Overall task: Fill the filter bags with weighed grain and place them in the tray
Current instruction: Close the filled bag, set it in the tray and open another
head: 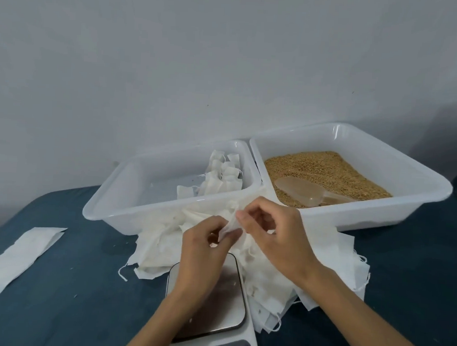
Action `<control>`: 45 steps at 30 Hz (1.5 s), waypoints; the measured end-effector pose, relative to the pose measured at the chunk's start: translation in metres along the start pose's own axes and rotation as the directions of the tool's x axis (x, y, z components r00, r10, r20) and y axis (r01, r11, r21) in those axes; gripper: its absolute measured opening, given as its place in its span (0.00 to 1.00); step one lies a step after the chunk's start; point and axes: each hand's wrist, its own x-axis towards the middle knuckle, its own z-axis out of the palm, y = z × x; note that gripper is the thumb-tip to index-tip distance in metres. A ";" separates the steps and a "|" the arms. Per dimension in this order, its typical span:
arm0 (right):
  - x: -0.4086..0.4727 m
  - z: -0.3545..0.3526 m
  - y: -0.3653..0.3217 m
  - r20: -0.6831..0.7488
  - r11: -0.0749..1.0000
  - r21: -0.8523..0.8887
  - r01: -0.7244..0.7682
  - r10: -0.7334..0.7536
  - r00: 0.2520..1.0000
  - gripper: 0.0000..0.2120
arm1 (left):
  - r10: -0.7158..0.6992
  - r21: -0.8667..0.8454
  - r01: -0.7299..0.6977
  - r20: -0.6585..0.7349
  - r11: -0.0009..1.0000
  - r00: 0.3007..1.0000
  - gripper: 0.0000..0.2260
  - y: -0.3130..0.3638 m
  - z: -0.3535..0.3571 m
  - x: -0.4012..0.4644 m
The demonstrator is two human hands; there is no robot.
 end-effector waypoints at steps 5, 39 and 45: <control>0.001 0.000 0.004 0.086 0.984 0.082 -0.160 0.153 0.984 0.10 | 0.074 0.069 -0.070 -0.051 0.995 0.996 0.18 -0.004 0.006 0.002; -0.001 0.000 0.010 0.075 0.962 0.207 -0.180 0.168 0.983 0.07 | -0.190 -0.484 0.244 0.157 0.841 0.969 0.12 -0.011 -0.018 0.006; 0.002 -0.004 0.010 0.145 0.871 0.388 -0.302 0.266 0.953 0.08 | -0.174 -0.467 0.253 0.206 0.847 0.963 0.09 -0.007 -0.013 0.005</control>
